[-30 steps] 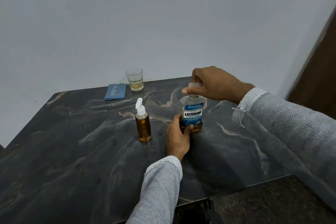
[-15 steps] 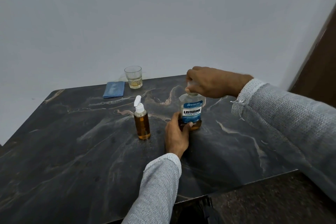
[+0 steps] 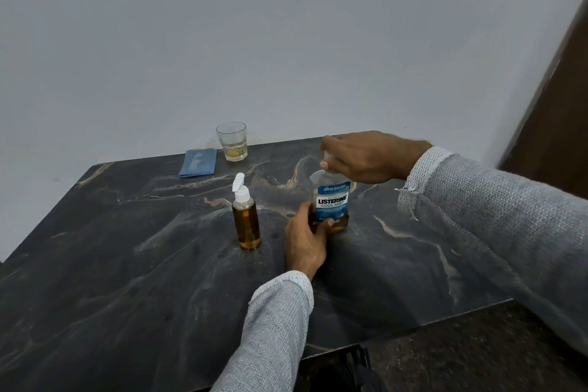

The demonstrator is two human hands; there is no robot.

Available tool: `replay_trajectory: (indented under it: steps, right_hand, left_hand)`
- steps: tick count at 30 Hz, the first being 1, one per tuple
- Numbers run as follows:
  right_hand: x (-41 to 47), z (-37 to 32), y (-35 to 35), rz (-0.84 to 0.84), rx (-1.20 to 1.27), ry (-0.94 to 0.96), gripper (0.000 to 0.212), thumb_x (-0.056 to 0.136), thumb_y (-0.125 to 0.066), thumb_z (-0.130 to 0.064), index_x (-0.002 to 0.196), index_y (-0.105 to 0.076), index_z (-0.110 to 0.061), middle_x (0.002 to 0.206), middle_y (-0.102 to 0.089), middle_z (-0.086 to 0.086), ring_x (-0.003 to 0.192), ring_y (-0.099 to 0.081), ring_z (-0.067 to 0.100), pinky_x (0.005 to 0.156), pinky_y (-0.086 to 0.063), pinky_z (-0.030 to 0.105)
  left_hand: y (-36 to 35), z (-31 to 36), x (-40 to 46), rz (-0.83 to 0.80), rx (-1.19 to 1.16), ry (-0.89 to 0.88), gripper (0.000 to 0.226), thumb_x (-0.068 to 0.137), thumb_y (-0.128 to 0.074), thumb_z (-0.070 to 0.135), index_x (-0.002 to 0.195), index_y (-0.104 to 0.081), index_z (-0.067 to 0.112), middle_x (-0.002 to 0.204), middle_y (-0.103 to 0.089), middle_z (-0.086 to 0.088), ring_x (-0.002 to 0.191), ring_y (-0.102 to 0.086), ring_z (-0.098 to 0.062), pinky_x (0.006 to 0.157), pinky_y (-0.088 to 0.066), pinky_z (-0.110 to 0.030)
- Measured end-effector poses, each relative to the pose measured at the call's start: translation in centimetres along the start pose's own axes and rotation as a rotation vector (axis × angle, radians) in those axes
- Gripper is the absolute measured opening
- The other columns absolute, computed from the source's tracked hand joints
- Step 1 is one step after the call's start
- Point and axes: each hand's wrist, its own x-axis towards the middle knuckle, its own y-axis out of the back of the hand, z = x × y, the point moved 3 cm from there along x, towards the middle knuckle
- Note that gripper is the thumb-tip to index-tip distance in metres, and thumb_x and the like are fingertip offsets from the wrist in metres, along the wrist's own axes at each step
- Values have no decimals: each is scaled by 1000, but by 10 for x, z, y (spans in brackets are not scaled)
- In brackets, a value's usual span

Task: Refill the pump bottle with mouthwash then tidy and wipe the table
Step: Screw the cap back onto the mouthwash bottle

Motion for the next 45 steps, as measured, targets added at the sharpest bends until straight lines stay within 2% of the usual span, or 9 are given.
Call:
replay_trajectory:
  steps: [7, 10, 14, 17, 22, 30, 34, 41, 45]
  right_hand:
    - [7, -9, -16, 260, -135, -268, 47, 98, -29, -55, 101, -50, -13, 79, -50, 0, 69, -47, 19, 65, -30, 37]
    - [12, -7, -15, 356, -299, -204, 51, 96, -27, -57, 87, -53, -14, 72, -54, 0, 62, -47, 20, 54, -27, 30]
    - [20, -9, -13, 337, -365, 11, 40, 100, -24, -42, 83, -48, -14, 64, -53, 1, 52, -45, 18, 53, -30, 30]
    - [21, -9, -14, 361, -343, -67, 32, 99, -28, -34, 95, -51, -11, 55, -39, -3, 47, -39, 16, 46, -18, 27]
    - [29, -12, -16, 318, -384, -255, 34, 96, -35, -33, 70, -46, -14, 56, -39, -2, 48, -36, 14, 46, -16, 26]
    - [20, -9, -12, 334, -339, -30, 45, 101, -25, -40, 70, -46, -15, 56, -40, -4, 47, -36, 12, 52, -27, 29]
    - [22, -13, -11, 292, -422, -72, 42, 100, -30, -33, 61, -33, -20, 54, -34, -2, 47, -33, 14, 48, -25, 29]
    - [23, -14, -15, 251, -417, -174, 34, 100, -34, -35, 75, -46, -15, 56, -33, -2, 48, -31, 13, 50, -28, 30]
    - [22, -13, -14, 285, -405, -188, 38, 100, -33, -36, 72, -45, -14, 56, -35, -2, 47, -31, 13, 48, -25, 27]
  left_hand:
    - [-1, -1, 1, 36, 20, -7, 42, 88, -68, 22, 128, -53, 23, 131, -60, -1, 121, -55, -18, 101, -47, -37]
    - [-1, -3, 0, 31, 25, -13, 42, 88, -68, 20, 128, -53, 23, 131, -60, 0, 122, -54, -16, 101, -45, -32]
    - [0, -3, 1, 38, 26, -10, 44, 87, -69, 22, 129, -53, 24, 131, -60, 2, 122, -54, -14, 99, -43, -29]
    - [-1, -4, 2, 47, 26, -6, 45, 87, -69, 23, 129, -53, 24, 131, -60, 1, 122, -54, -15, 102, -45, -34]
    - [-1, -4, 2, 62, -7, -46, 39, 86, -69, 21, 123, -58, 23, 125, -65, 2, 110, -57, -9, 94, -46, -28]
    - [-3, -5, 2, 56, -6, -20, 44, 86, -70, 21, 128, -55, 23, 129, -62, 3, 115, -54, -8, 96, -43, -26]
    - [-3, -4, 2, 76, -8, -21, 46, 85, -71, 22, 129, -56, 22, 128, -63, 2, 108, -51, -2, 92, -41, -21]
    - [-3, -3, 0, 76, 35, -7, 48, 86, -70, 26, 132, -54, 22, 131, -61, -1, 120, -55, -18, 101, -47, -39]
    - [-1, -2, -1, 57, 30, -24, 48, 87, -69, 28, 132, -53, 22, 132, -60, 0, 121, -54, -17, 102, -46, -38]
